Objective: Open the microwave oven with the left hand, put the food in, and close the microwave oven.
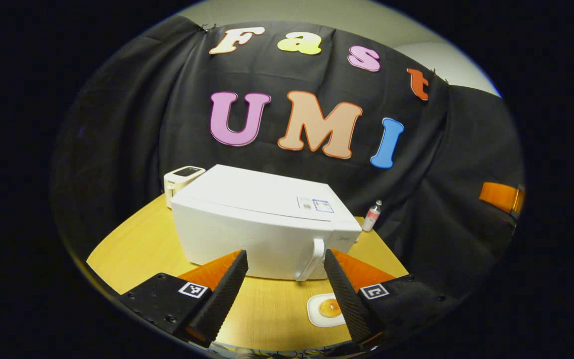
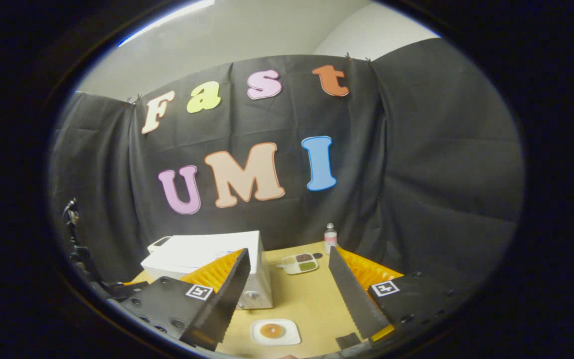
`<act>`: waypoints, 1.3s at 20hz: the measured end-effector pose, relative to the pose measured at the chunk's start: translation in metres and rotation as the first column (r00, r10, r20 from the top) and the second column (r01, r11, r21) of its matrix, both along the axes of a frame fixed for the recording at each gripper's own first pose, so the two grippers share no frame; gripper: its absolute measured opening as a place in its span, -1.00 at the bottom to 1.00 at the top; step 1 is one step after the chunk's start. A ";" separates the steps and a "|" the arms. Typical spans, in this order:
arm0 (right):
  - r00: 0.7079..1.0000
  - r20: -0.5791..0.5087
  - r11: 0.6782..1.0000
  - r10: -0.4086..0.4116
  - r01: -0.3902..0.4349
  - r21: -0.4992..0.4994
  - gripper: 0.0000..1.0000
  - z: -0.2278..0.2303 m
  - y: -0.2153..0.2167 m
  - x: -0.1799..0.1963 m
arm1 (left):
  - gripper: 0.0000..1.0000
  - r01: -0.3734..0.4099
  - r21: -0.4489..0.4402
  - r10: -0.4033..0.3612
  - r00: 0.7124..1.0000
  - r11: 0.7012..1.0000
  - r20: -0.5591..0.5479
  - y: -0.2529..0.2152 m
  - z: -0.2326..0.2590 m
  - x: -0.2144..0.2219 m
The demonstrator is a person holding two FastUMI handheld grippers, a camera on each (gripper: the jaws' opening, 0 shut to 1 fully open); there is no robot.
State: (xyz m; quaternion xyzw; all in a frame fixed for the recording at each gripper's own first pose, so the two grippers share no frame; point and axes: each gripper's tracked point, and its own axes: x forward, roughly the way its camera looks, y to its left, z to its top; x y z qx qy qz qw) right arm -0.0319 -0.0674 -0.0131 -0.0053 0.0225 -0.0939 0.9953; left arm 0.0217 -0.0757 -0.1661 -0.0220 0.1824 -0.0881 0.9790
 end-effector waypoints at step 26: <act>0.992 -0.053 0.993 -0.117 0.118 0.029 0.83 -0.014 -0.088 -0.007 | 0.31 0.063 0.127 -0.031 0.971 0.990 -0.235 -0.058 -0.175 0.100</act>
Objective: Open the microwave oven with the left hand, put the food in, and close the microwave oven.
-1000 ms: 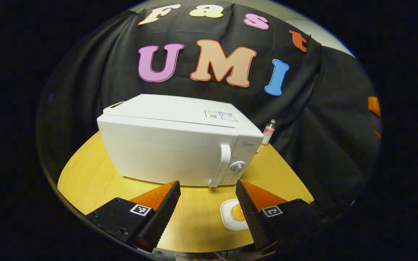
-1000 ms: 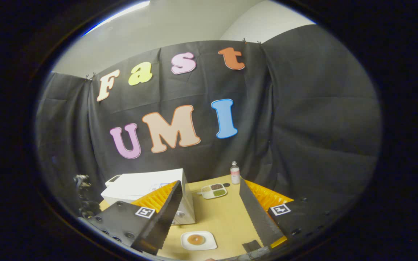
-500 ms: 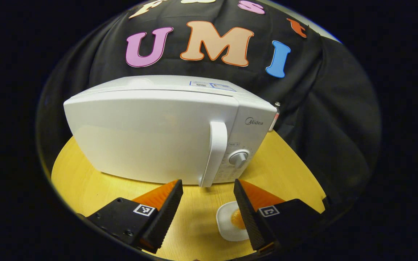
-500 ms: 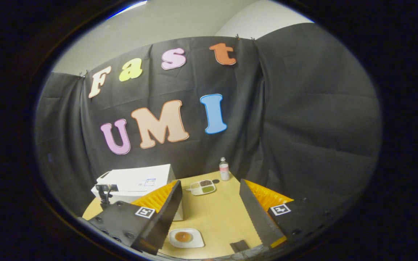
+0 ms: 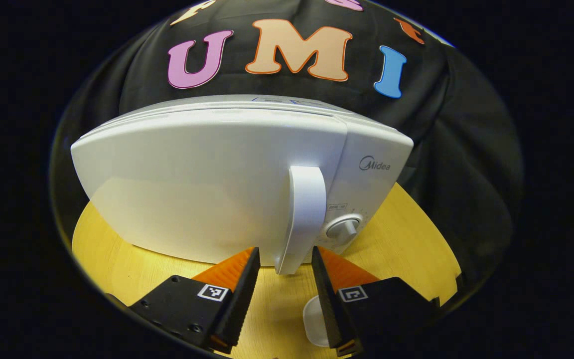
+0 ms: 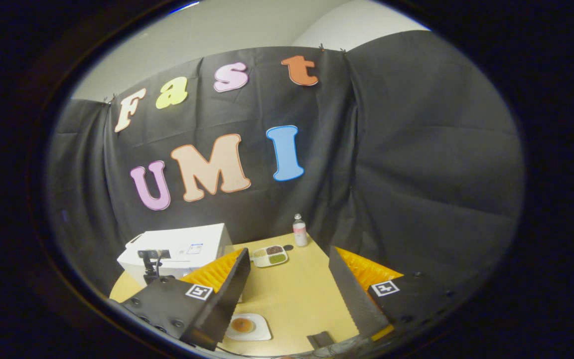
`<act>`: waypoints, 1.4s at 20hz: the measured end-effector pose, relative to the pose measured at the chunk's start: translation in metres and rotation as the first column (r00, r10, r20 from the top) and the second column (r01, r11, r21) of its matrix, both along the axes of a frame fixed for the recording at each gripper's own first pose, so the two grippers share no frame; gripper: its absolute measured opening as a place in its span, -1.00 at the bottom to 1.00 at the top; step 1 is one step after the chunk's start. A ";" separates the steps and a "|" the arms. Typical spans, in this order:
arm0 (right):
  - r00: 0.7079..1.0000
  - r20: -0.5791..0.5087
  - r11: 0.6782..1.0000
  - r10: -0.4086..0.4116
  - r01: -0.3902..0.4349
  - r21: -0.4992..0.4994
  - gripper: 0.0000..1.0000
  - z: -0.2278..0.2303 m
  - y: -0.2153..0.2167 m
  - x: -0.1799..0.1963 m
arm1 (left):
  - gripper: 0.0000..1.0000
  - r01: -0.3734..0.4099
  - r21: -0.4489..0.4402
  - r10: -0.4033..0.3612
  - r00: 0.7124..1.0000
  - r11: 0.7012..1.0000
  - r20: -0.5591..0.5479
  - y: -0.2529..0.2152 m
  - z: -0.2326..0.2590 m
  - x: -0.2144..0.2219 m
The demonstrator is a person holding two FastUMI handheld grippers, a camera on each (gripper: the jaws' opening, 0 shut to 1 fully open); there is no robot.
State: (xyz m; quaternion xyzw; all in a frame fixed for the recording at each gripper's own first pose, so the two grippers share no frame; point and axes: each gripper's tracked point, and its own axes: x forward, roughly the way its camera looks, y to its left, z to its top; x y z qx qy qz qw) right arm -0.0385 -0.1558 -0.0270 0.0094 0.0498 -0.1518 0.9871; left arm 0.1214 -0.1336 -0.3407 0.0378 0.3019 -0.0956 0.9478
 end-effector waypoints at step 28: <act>0.992 -0.109 0.998 0.057 -0.058 -0.006 0.97 -0.038 0.013 0.011 | -0.84 -0.050 0.053 0.050 0.999 0.997 0.014 -0.005 -0.015 0.007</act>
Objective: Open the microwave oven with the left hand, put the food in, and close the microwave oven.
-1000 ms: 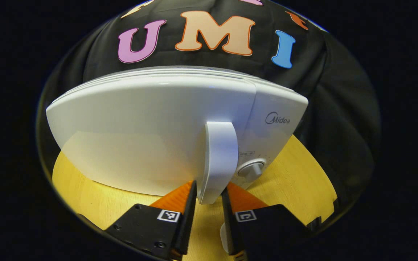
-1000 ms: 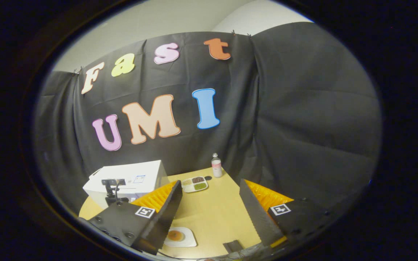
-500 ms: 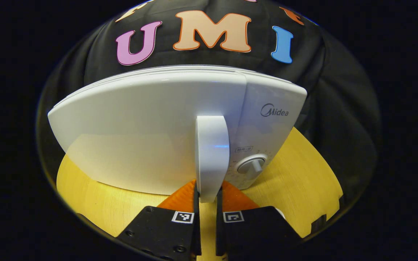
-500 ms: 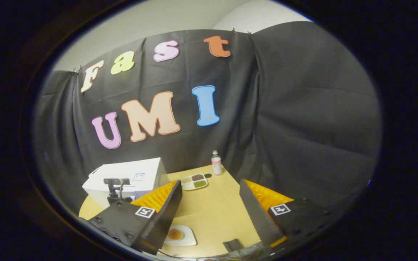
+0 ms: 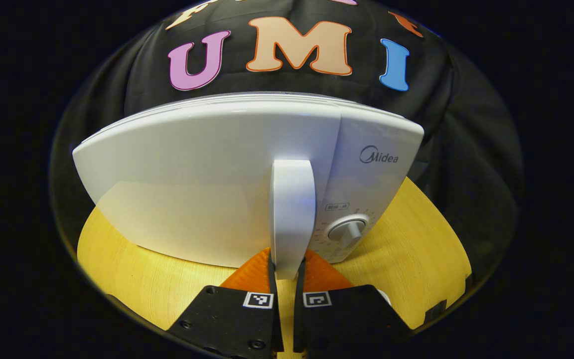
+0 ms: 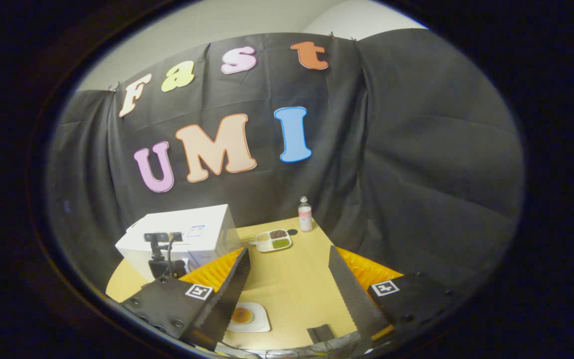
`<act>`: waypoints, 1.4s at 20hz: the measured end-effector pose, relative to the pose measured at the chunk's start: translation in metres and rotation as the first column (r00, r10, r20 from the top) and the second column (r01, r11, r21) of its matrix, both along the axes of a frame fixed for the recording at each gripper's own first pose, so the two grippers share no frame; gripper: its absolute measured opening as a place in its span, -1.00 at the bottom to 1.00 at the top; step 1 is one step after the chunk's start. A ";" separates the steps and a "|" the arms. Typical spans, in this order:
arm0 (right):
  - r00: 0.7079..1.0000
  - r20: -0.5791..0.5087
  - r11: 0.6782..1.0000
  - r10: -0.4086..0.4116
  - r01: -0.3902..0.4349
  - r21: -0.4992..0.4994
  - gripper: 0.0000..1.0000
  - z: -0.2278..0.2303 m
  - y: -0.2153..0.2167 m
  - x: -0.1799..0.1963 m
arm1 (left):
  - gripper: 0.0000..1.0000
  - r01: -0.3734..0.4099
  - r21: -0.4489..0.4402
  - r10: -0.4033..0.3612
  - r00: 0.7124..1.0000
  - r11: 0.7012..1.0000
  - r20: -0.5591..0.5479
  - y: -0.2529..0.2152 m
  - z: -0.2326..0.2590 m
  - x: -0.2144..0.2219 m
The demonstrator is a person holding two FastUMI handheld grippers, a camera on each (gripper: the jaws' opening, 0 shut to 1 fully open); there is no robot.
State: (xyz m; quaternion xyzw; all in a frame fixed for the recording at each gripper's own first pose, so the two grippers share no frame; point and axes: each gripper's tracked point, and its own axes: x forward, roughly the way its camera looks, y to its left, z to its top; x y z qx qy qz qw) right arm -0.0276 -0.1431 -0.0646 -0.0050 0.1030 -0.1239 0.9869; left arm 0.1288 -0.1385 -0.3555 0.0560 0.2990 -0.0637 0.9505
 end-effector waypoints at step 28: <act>0.939 -0.186 0.957 0.290 -0.289 0.033 0.99 -0.075 0.085 0.039 | -0.38 -0.187 -0.115 0.174 0.978 0.976 -0.112 0.099 0.012 -0.170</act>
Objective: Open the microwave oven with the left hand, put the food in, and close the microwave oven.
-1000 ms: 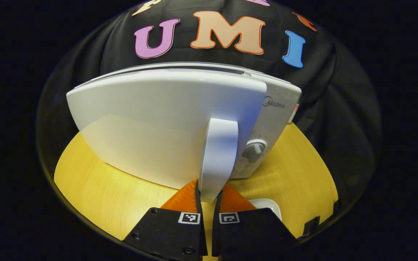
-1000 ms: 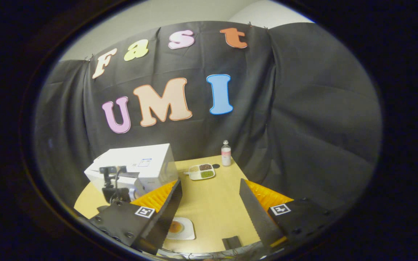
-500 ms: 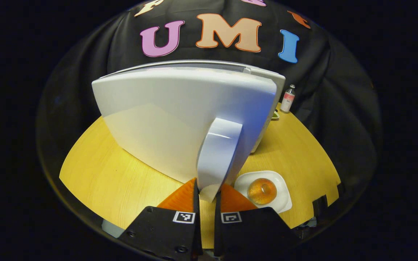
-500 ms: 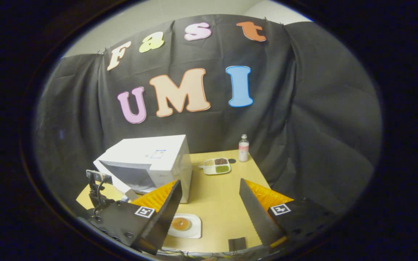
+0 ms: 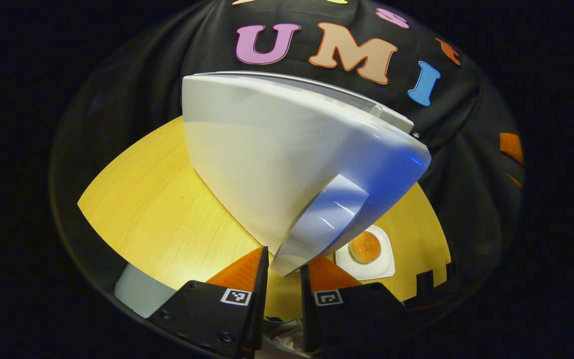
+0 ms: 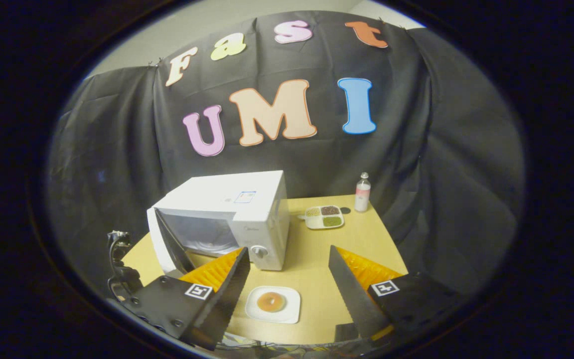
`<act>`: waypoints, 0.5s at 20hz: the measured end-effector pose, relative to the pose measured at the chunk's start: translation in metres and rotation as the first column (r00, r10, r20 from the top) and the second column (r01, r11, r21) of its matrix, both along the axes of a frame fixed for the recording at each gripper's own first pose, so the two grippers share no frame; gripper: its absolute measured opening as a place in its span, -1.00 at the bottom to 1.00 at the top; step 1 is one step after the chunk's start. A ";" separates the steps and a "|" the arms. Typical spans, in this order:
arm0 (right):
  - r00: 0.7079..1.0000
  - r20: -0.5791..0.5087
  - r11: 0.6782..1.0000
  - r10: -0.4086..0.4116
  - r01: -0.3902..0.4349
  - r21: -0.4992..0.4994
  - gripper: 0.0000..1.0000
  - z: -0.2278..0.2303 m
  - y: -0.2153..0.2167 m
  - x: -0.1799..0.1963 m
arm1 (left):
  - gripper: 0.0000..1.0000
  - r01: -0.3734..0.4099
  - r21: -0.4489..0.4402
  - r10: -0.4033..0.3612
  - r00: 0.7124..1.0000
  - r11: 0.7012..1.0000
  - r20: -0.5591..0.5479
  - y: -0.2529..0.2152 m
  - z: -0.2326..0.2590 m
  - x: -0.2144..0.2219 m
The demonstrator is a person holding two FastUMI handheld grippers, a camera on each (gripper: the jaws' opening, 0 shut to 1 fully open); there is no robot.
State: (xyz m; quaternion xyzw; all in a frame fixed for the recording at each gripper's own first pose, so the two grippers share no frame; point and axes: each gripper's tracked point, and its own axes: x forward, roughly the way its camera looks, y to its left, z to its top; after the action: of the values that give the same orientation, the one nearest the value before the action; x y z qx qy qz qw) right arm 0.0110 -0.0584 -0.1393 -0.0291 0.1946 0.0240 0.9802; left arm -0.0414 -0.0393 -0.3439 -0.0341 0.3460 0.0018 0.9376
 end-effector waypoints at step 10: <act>0.991 -0.129 0.998 0.025 -0.033 -0.060 0.99 -0.062 0.021 -0.001 | 1.00 -0.033 0.071 0.032 0.999 0.997 0.027 0.070 0.021 -0.032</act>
State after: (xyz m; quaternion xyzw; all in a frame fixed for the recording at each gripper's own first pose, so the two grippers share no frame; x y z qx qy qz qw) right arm 0.0099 -0.0372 -0.2017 -0.0606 0.2575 0.0343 0.9638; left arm -0.0738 0.0312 -0.3227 -0.0061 0.3332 0.0290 0.9424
